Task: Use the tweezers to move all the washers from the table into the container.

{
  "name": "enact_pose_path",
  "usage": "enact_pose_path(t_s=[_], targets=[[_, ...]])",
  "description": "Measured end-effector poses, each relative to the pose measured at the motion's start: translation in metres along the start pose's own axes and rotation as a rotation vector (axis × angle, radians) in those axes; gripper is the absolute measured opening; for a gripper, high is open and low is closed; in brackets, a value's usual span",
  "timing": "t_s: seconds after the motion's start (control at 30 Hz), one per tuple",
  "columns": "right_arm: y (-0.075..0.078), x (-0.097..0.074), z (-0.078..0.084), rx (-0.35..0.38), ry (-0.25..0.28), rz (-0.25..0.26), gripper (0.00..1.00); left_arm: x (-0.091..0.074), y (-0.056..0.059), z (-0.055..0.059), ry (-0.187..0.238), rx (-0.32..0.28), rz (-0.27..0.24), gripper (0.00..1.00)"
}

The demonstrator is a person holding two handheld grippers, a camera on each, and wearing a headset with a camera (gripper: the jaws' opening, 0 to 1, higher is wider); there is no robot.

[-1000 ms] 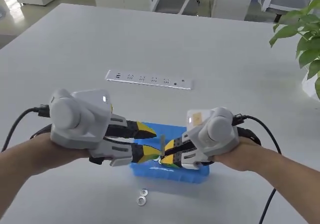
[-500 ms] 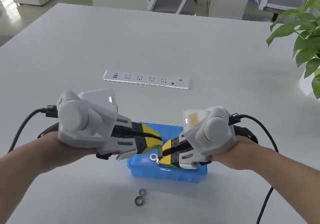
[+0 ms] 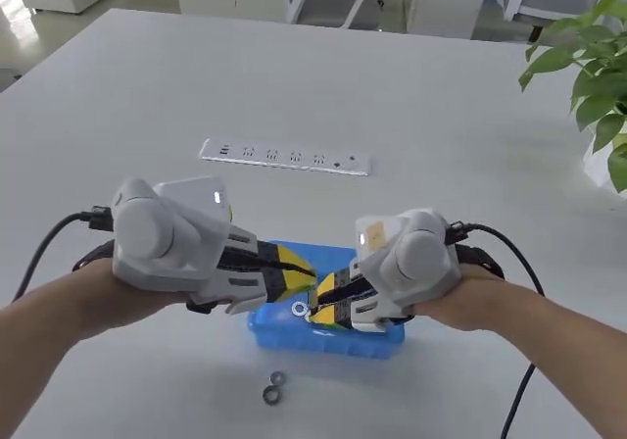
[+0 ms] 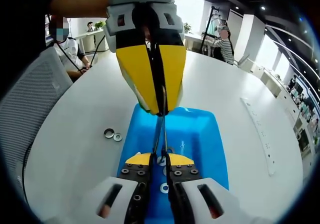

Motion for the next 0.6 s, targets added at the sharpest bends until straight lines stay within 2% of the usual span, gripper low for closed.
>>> enact_pose_path(t_s=[0.27,0.6], targets=[[0.003,-0.006,-0.005,0.001,0.006,0.016,0.13,-0.003,-0.002,-0.008,0.017,0.001,-0.015,0.05],[0.002,-0.015,-0.011,0.015,0.013,0.038,0.17,-0.009,-0.005,-0.015,0.018,0.002,-0.037,0.05]])
Point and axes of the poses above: the centre of the closed fingertips' face, and the gripper's own axes: x roughly forward along the fingers, y roughly to its right, z roughly out of its underside, the point moved 1 cm from there along -x, roughly backward along the fingers, and after that the axes turned 2 degrees about -x, right-handed, at the moved point
